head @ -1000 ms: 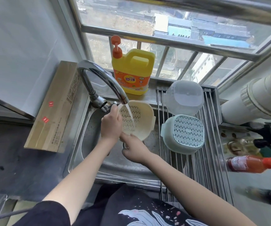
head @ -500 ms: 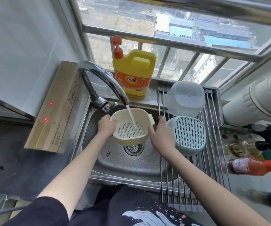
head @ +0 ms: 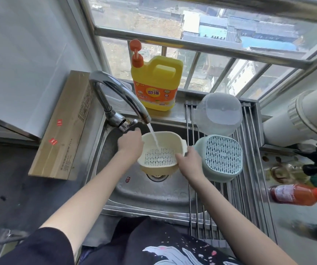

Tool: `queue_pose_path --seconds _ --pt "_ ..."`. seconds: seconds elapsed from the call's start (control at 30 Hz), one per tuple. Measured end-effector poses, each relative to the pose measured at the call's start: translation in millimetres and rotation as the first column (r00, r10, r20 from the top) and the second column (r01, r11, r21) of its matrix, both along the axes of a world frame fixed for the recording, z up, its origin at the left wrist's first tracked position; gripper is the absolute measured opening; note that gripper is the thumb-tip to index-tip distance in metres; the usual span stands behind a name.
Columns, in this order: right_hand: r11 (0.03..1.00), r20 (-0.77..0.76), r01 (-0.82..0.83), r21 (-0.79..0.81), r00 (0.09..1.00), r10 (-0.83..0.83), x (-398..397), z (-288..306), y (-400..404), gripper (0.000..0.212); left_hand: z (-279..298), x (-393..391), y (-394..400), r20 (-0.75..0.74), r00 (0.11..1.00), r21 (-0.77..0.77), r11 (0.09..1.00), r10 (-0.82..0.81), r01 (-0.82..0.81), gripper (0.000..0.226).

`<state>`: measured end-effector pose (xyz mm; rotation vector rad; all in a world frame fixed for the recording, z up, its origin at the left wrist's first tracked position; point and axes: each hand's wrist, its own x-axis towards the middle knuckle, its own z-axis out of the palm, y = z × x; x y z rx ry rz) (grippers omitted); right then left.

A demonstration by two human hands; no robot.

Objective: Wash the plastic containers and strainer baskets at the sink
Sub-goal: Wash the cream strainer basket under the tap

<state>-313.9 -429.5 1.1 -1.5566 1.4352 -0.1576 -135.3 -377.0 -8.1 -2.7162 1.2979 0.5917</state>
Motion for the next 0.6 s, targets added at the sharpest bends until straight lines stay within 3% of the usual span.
queue_pose_path --seconds 0.07,0.1,0.13,0.17,0.2,0.23,0.27,0.33,0.4,0.5,0.53,0.57,0.6 --pt "0.993 -0.043 -0.070 -0.095 0.997 0.066 -3.8 0.1 -5.7 0.016 0.5 -8.0 -7.3 -0.062 0.998 -0.244 0.970 -0.031 0.015 0.022" --pt "0.988 -0.067 -0.093 -0.121 0.994 0.086 -5.1 -1.6 -7.9 0.017 -0.1 -10.4 -13.1 -0.248 0.968 -0.365 0.924 0.023 -0.115 0.015" --pt "0.985 -0.085 -0.107 -0.136 0.992 0.096 -6.0 -2.3 -9.3 0.017 1.7 -13.6 -20.3 -0.514 0.853 -0.395 0.857 0.092 -0.331 0.011" --pt "0.982 -0.099 -0.117 -0.149 0.990 0.103 -7.2 -3.1 -9.8 0.015 4.1 -16.9 -28.1 -0.763 0.630 -0.297 0.786 0.147 -0.542 0.014" --pt "0.979 -0.106 -0.125 -0.160 0.988 0.108 -8.5 -3.6 -9.9 0.014 7.8 -20.0 -34.5 -0.909 0.372 -0.121 0.735 0.187 -0.667 0.020" --pt "0.977 -0.106 -0.128 -0.169 0.988 0.111 -9.6 -4.4 -9.7 0.013 12.4 -22.4 -39.1 -0.964 0.155 0.049 0.719 0.215 -0.694 0.025" --pt "0.976 -0.102 -0.129 -0.176 0.988 0.112 -10.7 -4.1 -9.3 0.012 14.2 -23.1 -42.6 -0.971 0.007 0.173 0.722 0.239 -0.670 0.028" --pt "0.974 -0.078 -0.123 -0.188 0.991 0.110 -11.6 -3.1 -8.4 0.012 13.7 -19.3 -46.5 -0.962 -0.128 0.268 0.738 0.243 -0.619 0.033" --pt "0.968 -0.057 -0.135 -0.210 0.990 0.126 -11.9 -1.6 -7.7 0.012 7.6 -12.6 -46.7 -0.963 -0.139 0.266 0.754 0.229 -0.601 0.030" --pt "0.946 -0.040 -0.203 -0.254 0.979 0.200 -11.4 1.7 -7.2 0.016 3.5 -10.1 -39.3 -0.966 -0.089 0.248 0.778 0.242 -0.577 0.017" --pt "0.939 -0.031 -0.225 -0.258 0.974 0.225 -10.7 3.2 -7.0 0.019 0.7 -11.9 -37.3 -0.970 -0.026 0.214 0.798 0.242 -0.564 0.022" --pt "0.932 -0.027 -0.247 -0.264 0.968 0.249 -9.9 4.8 -6.9 0.023 -1.8 -14.5 -34.8 -0.966 0.106 0.146 0.833 0.237 -0.534 0.026" --pt "0.923 -0.028 -0.268 -0.276 0.962 0.271 -8.6 6.4 -6.5 0.028 -2.5 -18.5 -32.4 -0.927 0.311 0.043 0.881 0.211 -0.471 0.026"
